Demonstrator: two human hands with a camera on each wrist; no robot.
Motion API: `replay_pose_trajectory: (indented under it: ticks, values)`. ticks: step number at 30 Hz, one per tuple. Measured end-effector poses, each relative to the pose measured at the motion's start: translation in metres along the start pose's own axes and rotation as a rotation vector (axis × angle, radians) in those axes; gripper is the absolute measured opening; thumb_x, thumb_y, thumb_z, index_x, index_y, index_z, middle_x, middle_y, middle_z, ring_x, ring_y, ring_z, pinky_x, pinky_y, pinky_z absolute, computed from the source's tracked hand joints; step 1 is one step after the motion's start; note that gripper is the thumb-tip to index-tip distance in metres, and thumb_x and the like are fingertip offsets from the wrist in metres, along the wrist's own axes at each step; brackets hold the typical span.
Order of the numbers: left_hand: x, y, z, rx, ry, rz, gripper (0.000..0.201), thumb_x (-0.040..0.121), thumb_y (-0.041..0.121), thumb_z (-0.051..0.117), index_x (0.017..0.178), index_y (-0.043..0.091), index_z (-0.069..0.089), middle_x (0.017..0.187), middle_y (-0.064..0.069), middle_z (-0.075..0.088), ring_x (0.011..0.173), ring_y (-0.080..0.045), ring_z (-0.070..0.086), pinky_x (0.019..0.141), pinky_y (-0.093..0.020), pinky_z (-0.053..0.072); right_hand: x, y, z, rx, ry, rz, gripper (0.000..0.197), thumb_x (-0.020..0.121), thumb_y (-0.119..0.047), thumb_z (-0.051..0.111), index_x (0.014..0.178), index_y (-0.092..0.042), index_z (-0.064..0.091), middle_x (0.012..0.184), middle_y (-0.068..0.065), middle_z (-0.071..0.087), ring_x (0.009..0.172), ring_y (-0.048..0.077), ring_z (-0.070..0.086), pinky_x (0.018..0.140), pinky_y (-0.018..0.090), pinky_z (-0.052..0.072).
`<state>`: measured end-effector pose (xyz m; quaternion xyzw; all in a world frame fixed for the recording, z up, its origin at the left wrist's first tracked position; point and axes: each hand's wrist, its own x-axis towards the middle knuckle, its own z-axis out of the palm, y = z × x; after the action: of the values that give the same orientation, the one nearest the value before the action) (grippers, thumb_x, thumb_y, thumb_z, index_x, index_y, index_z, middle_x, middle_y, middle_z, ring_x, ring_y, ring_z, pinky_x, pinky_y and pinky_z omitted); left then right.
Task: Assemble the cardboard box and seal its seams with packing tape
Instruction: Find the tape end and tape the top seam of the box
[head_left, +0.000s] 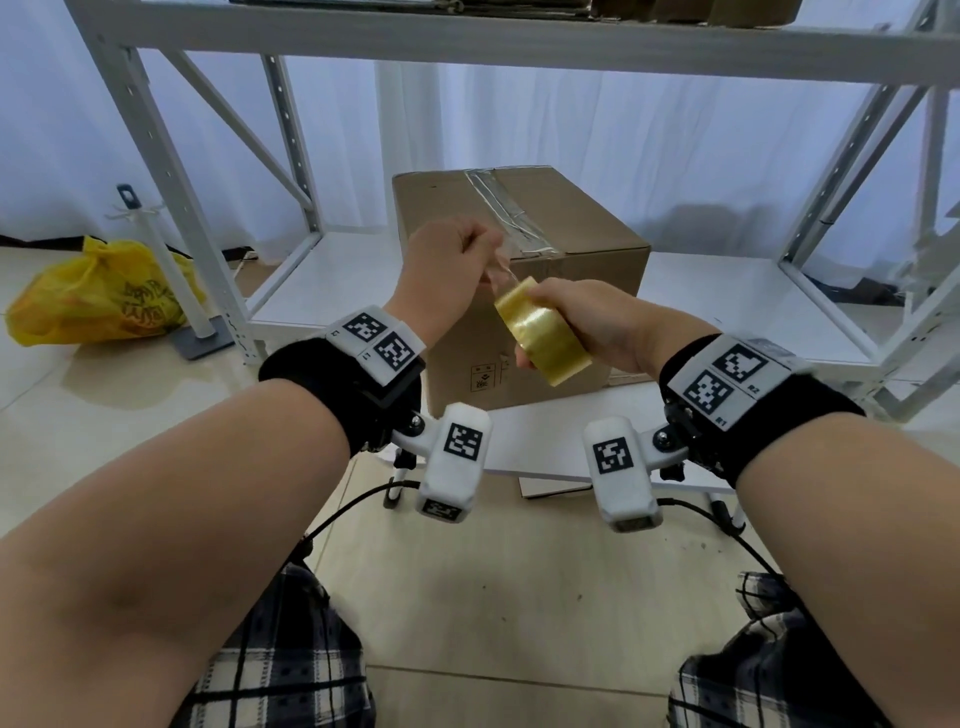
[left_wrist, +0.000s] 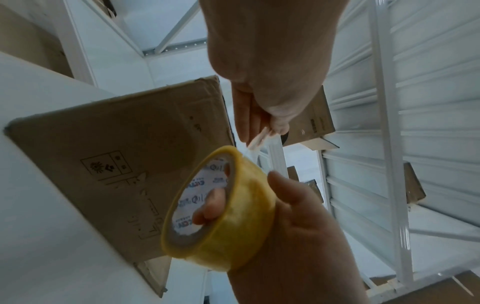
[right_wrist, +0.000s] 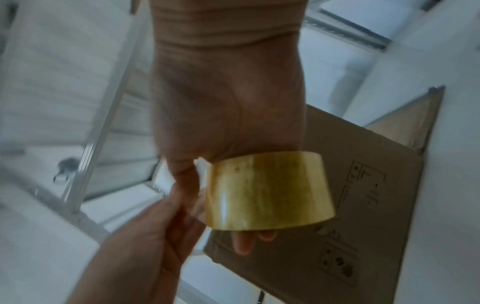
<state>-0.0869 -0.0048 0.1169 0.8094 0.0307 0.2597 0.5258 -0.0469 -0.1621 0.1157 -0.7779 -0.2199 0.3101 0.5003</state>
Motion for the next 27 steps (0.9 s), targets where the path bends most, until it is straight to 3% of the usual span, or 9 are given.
replay_pose_trajectory:
  ticks: [2,5,8,14,16,18,21,24,27]
  values:
    - [0.001,0.002,-0.005,-0.052,0.013,-0.060,0.013,0.097,0.015,0.051,0.092,0.010,0.061,0.080,-0.014,0.069,0.064,-0.021,0.069,0.063,-0.033,0.060,0.000,0.000,-0.004,0.057,-0.076,-0.033,0.036,0.088,-0.026,0.048,0.116,-0.004,0.047,0.084,0.016,0.071,0.081,0.026,0.067,0.082,0.044,0.049]
    - [-0.002,0.008,-0.005,-0.088,-0.029,-0.096,0.017,0.099,0.015,0.048,0.085,0.014,0.057,0.075,-0.013,0.067,0.058,-0.019,0.065,0.054,-0.028,0.055,-0.001,0.001,-0.002,-0.049,-0.108,-0.090,0.030,0.097,-0.017,0.050,0.122,-0.001,0.046,0.094,0.019,0.071,0.088,0.030,0.069,0.083,0.044,0.053]
    - [-0.004,0.015,-0.003,-0.124,-0.057,-0.109,0.017,0.099,0.014,0.046,0.085,0.012,0.056,0.076,-0.014,0.067,0.061,-0.021,0.063,0.053,-0.025,0.054,-0.004,0.002,0.000,-0.141,-0.099,-0.102,0.032,0.098,-0.022,0.051,0.122,0.000,0.050,0.100,0.019,0.071,0.088,0.027,0.071,0.081,0.038,0.056]
    - [-0.005,0.018,-0.002,-0.100,-0.045,-0.026,0.014,0.099,0.014,0.048,0.090,0.009,0.058,0.075,-0.007,0.069,0.061,-0.018,0.069,0.058,-0.027,0.057,-0.002,0.009,0.004,-0.247,-0.048,-0.031,0.042,0.095,-0.036,0.054,0.106,0.005,0.059,0.084,0.018,0.073,0.074,0.026,0.072,0.073,0.036,0.059]
    - [-0.004,0.014,-0.006,-0.135,-0.012,-0.032,0.015,0.099,0.014,0.047,0.091,0.009,0.059,0.077,-0.008,0.069,0.061,-0.016,0.069,0.058,-0.026,0.058,-0.001,0.007,0.004,-0.278,0.008,-0.049,0.042,0.092,-0.039,0.057,0.099,0.002,0.059,0.079,0.017,0.072,0.068,0.027,0.071,0.071,0.038,0.059]
    - [-0.001,0.011,-0.010,-0.184,0.042,-0.043,0.016,0.100,0.013,0.046,0.091,0.010,0.059,0.080,-0.009,0.070,0.063,-0.018,0.070,0.059,-0.029,0.058,-0.002,0.005,0.004,-0.288,0.131,-0.099,0.038,0.087,-0.042,0.063,0.097,-0.006,0.054,0.074,0.014,0.071,0.057,0.022,0.069,0.059,0.034,0.057]
    - [0.002,0.008,-0.012,-0.231,0.104,-0.067,0.017,0.100,0.013,0.043,0.087,0.014,0.055,0.083,-0.009,0.070,0.071,-0.023,0.070,0.064,-0.032,0.059,-0.003,0.003,0.001,-0.279,0.262,-0.185,0.040,0.083,-0.036,0.072,0.107,-0.016,0.047,0.079,0.006,0.066,0.053,0.017,0.064,0.048,0.025,0.050]
    - [0.004,0.005,-0.015,-0.322,0.127,-0.103,0.017,0.101,0.014,0.040,0.087,0.015,0.049,0.082,-0.010,0.070,0.070,-0.020,0.069,0.064,-0.030,0.058,-0.004,0.001,-0.004,-0.345,0.263,-0.221,0.033,0.088,-0.022,0.061,0.118,-0.020,0.049,0.086,-0.006,0.056,0.081,0.020,0.058,0.061,0.025,0.045]
    - [0.004,0.006,-0.014,-0.339,0.108,-0.113,0.013,0.102,0.014,0.038,0.089,0.016,0.040,0.083,-0.014,0.070,0.069,-0.025,0.068,0.067,-0.037,0.057,-0.004,0.003,-0.008,-0.393,0.168,-0.198,0.056,0.086,-0.024,0.065,0.136,-0.026,0.041,0.103,0.001,0.063,0.096,0.024,0.061,0.082,0.035,0.052]
